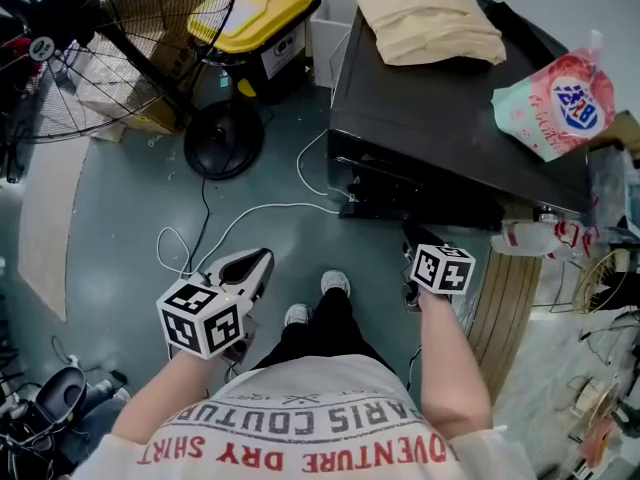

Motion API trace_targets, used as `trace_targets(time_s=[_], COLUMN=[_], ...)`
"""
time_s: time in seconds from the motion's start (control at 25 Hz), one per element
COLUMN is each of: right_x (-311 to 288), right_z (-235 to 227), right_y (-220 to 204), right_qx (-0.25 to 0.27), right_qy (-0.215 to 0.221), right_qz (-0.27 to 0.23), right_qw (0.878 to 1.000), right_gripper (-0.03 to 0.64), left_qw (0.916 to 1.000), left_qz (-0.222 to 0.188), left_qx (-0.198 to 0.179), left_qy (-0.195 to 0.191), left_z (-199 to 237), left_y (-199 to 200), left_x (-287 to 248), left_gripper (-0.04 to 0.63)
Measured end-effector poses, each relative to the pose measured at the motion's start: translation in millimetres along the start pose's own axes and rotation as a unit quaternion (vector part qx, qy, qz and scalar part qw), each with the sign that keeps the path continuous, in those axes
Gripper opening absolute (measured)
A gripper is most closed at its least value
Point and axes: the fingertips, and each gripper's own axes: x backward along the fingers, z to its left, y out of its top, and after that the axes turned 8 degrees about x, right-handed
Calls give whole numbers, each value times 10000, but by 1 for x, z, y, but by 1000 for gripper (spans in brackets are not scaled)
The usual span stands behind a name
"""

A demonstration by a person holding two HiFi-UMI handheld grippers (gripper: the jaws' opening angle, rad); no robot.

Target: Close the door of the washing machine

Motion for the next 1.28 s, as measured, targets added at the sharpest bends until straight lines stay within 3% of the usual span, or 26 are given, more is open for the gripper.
trace_targets(time_s=[0.52, 0.8, 1.28], right_x=[-17, -21, -21], right_z=[-15, -18, -24], right_y=[18, 19, 26], right_qx=[-347, -819, -994], right_qy=[-387, -399, -366], right_qz=[-382, -606, -650], right_qw=[9979, 9940, 9923], right_gripper=[20, 18, 20], left_qw=[9999, 9998, 9999], left_qz=[-46, -42, -27], left_qx=[48, 25, 35], left_qy=[107, 171, 128], left_z=[13, 17, 18], left_y=[8, 14, 9], left_x=[-3, -4, -3], left_gripper=[34, 34, 34])
